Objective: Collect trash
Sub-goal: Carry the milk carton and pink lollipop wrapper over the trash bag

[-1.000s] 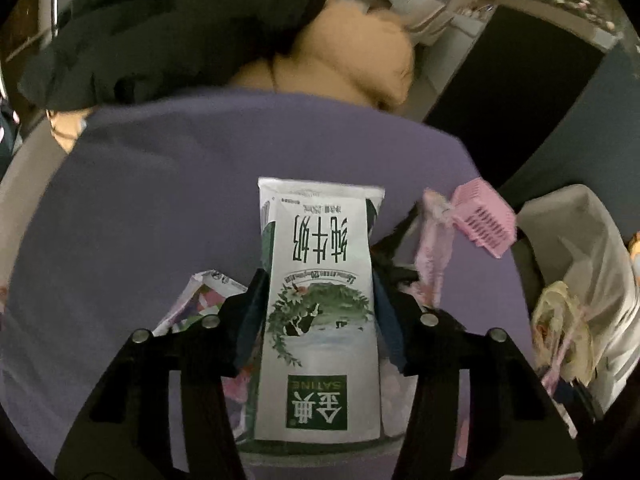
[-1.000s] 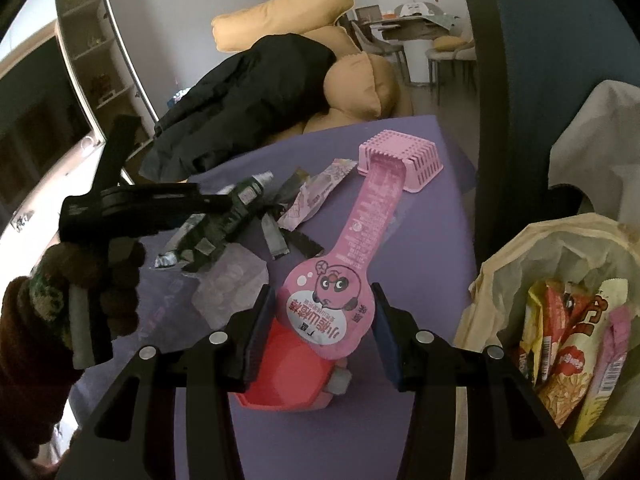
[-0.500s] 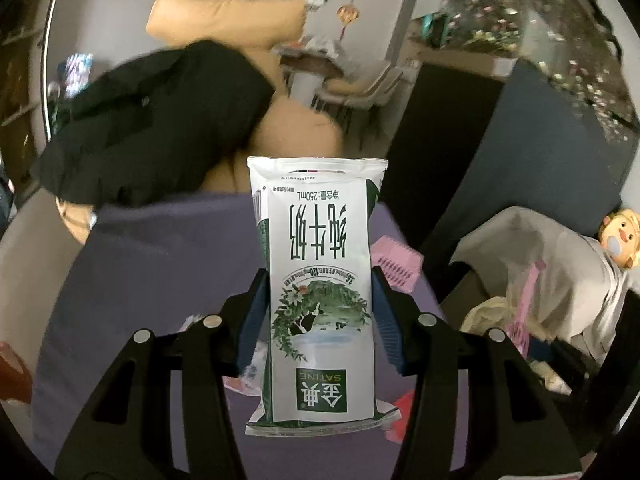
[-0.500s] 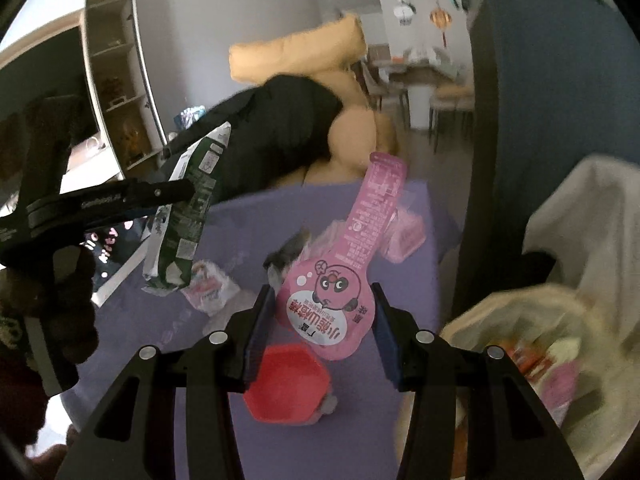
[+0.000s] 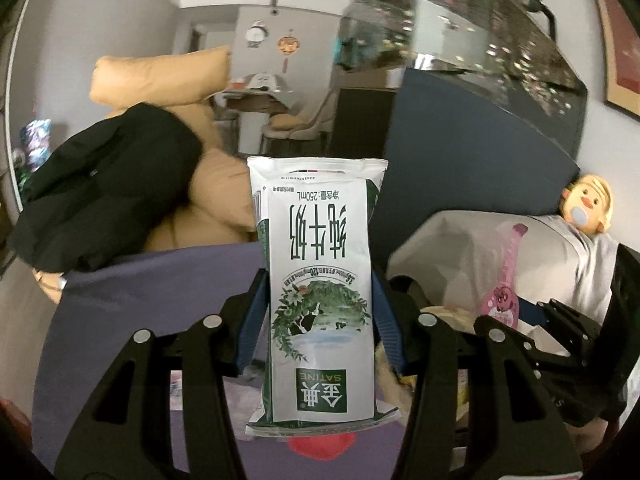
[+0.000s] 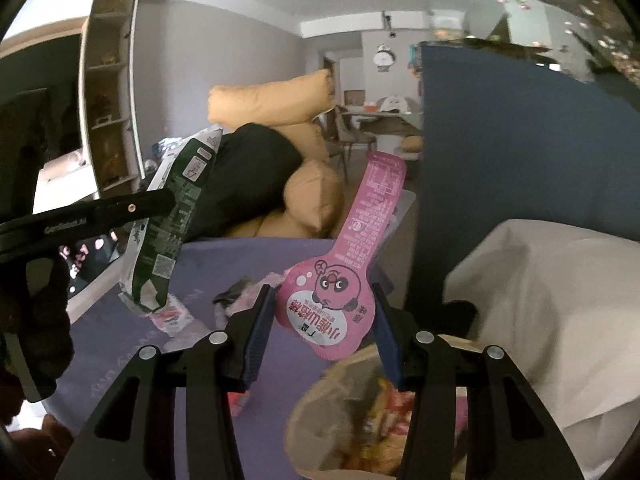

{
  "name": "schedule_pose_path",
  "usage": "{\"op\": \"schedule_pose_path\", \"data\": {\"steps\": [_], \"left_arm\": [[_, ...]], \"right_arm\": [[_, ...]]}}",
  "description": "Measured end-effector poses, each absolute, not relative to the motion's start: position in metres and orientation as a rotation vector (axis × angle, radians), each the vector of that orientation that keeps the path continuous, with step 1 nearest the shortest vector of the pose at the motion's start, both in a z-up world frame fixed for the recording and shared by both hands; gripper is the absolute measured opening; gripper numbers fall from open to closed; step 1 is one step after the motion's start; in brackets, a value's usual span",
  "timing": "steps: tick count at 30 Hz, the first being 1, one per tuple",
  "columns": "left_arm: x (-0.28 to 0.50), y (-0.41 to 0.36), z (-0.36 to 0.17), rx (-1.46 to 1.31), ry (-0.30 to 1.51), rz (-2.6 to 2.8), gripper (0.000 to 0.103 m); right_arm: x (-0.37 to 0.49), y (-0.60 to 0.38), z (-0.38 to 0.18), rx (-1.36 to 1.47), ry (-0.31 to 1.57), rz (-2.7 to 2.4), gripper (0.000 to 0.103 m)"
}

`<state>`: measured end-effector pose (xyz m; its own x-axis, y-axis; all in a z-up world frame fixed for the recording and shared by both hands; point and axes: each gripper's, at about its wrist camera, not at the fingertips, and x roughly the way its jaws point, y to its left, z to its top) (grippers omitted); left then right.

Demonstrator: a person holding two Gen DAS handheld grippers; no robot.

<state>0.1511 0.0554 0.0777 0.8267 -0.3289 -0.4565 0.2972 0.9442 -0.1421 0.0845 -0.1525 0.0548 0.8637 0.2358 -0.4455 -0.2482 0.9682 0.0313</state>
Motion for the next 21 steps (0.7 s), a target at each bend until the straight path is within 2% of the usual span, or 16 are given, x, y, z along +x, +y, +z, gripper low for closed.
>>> {"op": "schedule_pose_path", "data": {"steps": [9, 21], "left_arm": [[0.157, -0.026, 0.071, -0.035, 0.527, -0.485, 0.048], [0.180, -0.089, 0.011, -0.100, 0.650, -0.656, 0.048]], "right_arm": [[0.065, -0.220, 0.047, 0.005, 0.449, 0.112, 0.045], [0.053, -0.276, 0.021, 0.049, 0.473, -0.003, 0.045]]}}
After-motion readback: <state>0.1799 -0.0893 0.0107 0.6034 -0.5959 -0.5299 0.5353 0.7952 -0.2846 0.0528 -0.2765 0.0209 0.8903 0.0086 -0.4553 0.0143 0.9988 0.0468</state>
